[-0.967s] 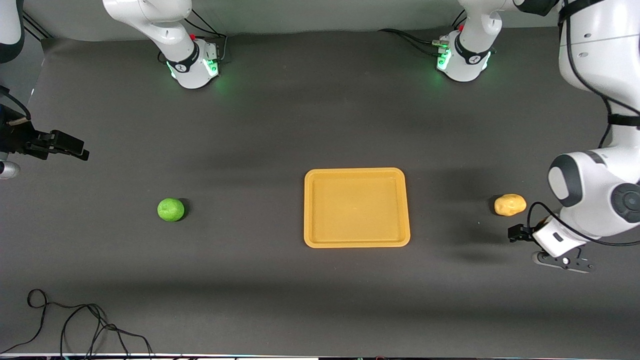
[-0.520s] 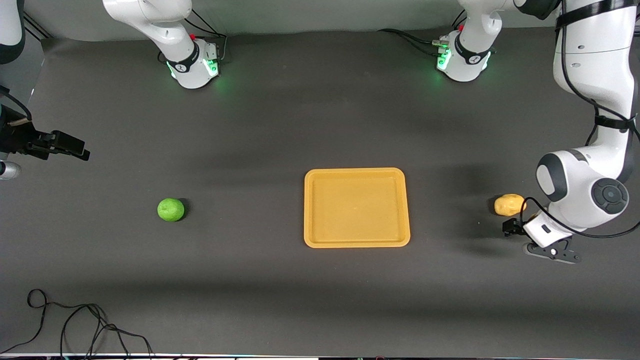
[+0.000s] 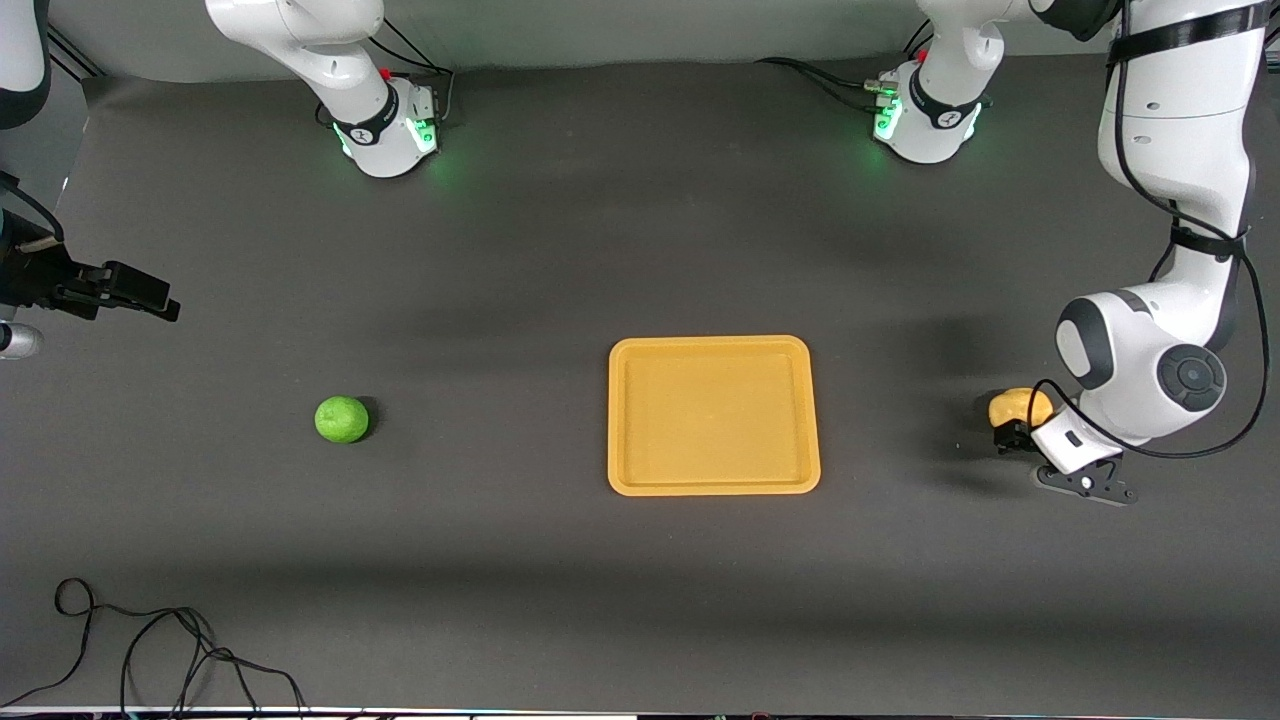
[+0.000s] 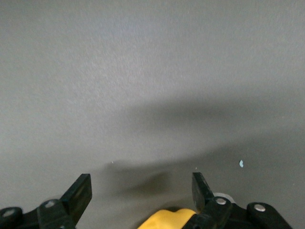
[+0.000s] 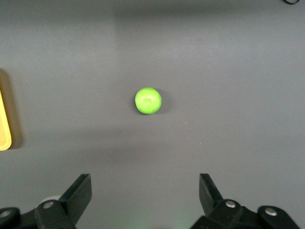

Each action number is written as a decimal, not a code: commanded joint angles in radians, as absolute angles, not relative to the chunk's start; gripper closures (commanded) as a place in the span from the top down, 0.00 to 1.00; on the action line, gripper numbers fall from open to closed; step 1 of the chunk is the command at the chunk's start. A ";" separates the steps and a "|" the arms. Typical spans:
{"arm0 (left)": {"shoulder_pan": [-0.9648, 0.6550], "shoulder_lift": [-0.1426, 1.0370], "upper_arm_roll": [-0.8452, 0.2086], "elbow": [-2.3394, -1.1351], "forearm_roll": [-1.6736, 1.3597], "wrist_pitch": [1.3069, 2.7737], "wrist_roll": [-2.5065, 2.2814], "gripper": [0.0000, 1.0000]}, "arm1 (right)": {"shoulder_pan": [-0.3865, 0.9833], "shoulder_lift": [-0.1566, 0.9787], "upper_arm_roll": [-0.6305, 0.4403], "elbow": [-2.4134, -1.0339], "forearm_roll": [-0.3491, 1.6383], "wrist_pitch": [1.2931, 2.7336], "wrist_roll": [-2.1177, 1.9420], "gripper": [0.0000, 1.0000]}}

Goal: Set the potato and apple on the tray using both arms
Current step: 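Reach the left gripper down over the yellow potato, then close the left gripper on the yellow potato and lift it, then carry the potato with the left gripper over the yellow tray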

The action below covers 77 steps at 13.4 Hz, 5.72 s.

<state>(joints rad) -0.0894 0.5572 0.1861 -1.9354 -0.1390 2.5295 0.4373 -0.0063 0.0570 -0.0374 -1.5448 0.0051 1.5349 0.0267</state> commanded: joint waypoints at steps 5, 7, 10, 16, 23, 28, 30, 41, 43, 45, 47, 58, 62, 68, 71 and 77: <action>-0.095 0.402 0.186 -2.109 -0.156 2.548 0.469 0.94 | 0.003 0.057 -0.051 -1.543 0.015 1.531 0.014 1.00; -0.095 0.402 0.186 -2.123 -0.156 2.554 0.475 0.94 | 0.003 0.057 -0.051 -1.545 0.015 1.531 0.014 1.00; -0.101 0.402 0.186 -2.161 -0.156 2.598 0.476 0.94 | 0.002 0.057 -0.052 -1.546 0.015 1.531 0.012 1.00; -0.101 0.410 0.186 -2.164 -0.155 2.606 0.498 0.94 | 0.002 0.057 -0.052 -1.546 0.015 1.531 0.012 1.00; -0.089 0.405 0.186 -2.192 -0.155 2.608 0.540 0.96 | 0.002 0.057 -0.052 -1.546 0.015 1.531 0.012 1.00; -0.091 0.413 0.186 -2.192 -0.156 2.611 0.541 0.84 | 0.002 0.058 -0.052 -1.546 0.015 1.531 0.012 1.00; -0.091 0.413 0.186 -2.192 -0.156 2.614 0.541 0.72 | 0.002 0.058 -0.052 -1.546 0.015 1.531 0.012 1.00; -0.116 0.405 0.178 -2.139 -0.156 2.541 0.407 0.36 | 0.002 0.060 -0.052 -1.546 0.015 1.531 0.012 1.00; -0.156 0.381 0.178 -2.083 -0.156 2.443 0.324 0.36 | 0.002 0.060 -0.052 -1.546 0.015 1.531 0.012 1.00; -0.216 0.361 0.179 -1.993 -0.149 2.283 0.196 0.36 | 0.002 0.060 -0.052 -1.546 0.015 1.531 0.012 1.00; -0.265 0.354 0.178 -1.881 -0.137 2.121 0.065 0.36 | 0.002 0.061 -0.052 -1.546 0.015 1.532 0.012 1.00; -0.543 0.475 0.141 -1.839 -0.188 2.276 -0.503 0.37 | 0.008 0.048 -0.051 -1.627 0.018 1.626 0.015 1.00; -0.551 0.555 0.078 -1.781 -0.202 2.368 -0.644 0.36 | 0.015 0.048 -0.049 -1.631 0.018 1.635 0.015 1.00; -0.554 0.652 0.038 -1.715 -0.198 2.436 -0.729 0.36 | 0.017 0.048 -0.049 -1.632 0.018 1.635 0.015 1.00; -0.564 0.673 0.038 -1.718 -0.199 2.474 -0.730 0.36 | 0.017 0.048 -0.048 -1.632 0.018 1.635 0.015 1.00; -0.568 0.683 0.038 -1.724 -0.199 2.491 -0.732 0.89 | 0.038 0.051 -0.046 -1.667 0.018 1.699 0.015 1.00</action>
